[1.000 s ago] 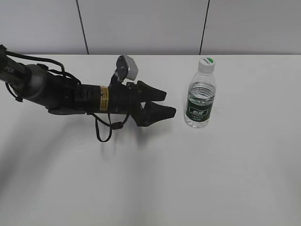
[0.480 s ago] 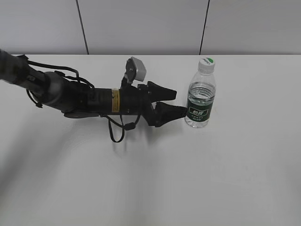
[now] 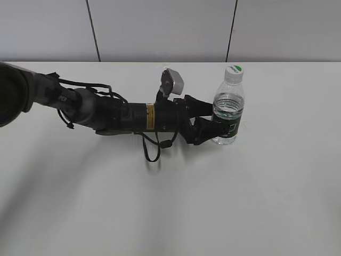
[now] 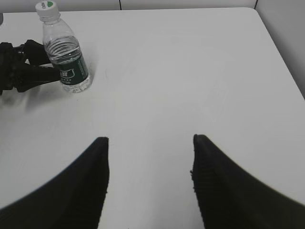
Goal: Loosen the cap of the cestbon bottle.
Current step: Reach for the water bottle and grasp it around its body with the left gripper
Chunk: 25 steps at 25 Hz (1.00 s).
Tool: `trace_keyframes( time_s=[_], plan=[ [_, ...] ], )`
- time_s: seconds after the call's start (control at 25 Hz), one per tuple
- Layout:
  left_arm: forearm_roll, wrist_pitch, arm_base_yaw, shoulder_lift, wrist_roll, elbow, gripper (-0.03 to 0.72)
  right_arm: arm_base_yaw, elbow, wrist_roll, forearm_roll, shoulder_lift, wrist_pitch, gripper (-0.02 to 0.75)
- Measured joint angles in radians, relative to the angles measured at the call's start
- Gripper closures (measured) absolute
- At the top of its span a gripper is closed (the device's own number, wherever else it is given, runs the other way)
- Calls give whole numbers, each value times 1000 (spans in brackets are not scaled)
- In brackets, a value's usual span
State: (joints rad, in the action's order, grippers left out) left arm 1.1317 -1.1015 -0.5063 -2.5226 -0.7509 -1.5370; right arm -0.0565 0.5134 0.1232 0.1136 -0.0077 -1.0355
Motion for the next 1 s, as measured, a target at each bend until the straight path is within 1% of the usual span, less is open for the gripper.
trace_keyframes(
  time_s=[0.36,0.48,0.76,0.88,1.0],
  plan=[
    [-4,54,-48,-62,-38,-119,1,0,0,0,0,0,0,308],
    [-10,88,-62,-69,-39,-131,1,0,0,0,0,0,0,308],
    [-30,117,-66,-80,-40,-132,5,0,0,0,0,0,0,308],
    [-34,120,-66,-82,-41,-132,41,0,0,0,0,0,0,308],
    [-35,124,-66,-82,-41,-132,113,0,0,0,0,0,0,308]
  ],
)
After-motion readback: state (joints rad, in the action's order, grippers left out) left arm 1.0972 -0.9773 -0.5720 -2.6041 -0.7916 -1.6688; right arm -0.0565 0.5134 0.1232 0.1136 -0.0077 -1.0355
